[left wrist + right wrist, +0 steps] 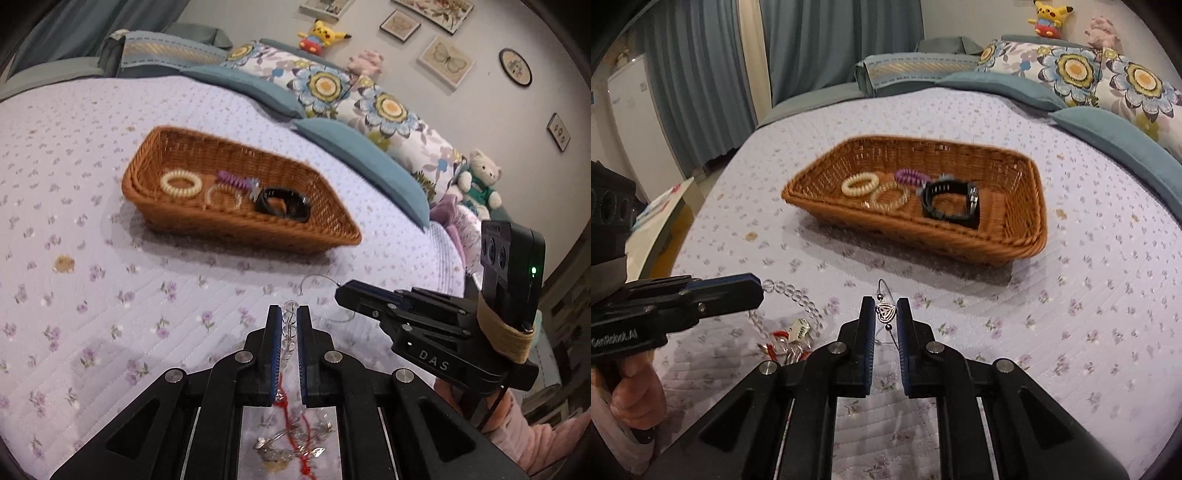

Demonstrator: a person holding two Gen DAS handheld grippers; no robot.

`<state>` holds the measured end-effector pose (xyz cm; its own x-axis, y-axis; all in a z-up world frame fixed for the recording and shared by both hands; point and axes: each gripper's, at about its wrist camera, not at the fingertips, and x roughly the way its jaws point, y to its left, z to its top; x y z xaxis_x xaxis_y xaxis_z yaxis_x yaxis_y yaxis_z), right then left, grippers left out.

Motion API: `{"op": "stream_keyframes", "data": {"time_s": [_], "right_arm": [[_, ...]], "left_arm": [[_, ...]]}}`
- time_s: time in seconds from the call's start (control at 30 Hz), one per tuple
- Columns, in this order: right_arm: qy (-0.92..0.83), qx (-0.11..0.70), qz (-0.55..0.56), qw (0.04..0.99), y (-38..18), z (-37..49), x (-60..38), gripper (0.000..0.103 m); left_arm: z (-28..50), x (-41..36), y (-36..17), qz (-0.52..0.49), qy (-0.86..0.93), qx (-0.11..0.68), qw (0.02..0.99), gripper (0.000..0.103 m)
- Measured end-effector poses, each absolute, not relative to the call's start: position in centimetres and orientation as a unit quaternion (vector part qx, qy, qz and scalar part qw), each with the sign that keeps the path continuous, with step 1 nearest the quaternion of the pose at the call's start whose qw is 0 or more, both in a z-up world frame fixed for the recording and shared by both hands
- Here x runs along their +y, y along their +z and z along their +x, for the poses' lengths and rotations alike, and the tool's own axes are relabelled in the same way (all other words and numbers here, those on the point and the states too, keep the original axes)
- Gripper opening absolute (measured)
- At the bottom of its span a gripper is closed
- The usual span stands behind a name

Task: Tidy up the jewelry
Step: 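Carry the pendant and bead chain into the wicker basket and open both grippers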

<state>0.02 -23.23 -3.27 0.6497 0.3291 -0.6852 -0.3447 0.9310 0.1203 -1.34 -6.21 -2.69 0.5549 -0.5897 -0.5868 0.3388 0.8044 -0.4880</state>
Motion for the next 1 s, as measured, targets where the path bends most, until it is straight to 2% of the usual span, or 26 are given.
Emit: {"op": "stream_keyframes", "data": {"time_s": [0.33,0.6,0.77,1.0], "right_arm": [[0.196,0.331,-0.003,0.923,2.2,0.3,-24.5,0.013],[0.187,0.271,-0.027,0.944,7.7,4.4,-23.8,0.013],[0.177,0.265,-0.017,0.948,7.8,8.8,-23.4,0.013],[0.173,0.310,0.026,0.934,4.1,17.2,-23.4,0.013]], "left_arm": [[-0.2,-5.7,2.5,-0.163,-0.295,0.338,0.879,0.008],[4.9,-6.0,5.8,-0.143,-0.292,0.307,0.894,0.008],[9.4,-6.0,5.7,-0.139,-0.274,0.306,0.901,0.008],[16.3,-4.6,3.1,-0.168,-0.260,0.336,0.889,0.008]]}}
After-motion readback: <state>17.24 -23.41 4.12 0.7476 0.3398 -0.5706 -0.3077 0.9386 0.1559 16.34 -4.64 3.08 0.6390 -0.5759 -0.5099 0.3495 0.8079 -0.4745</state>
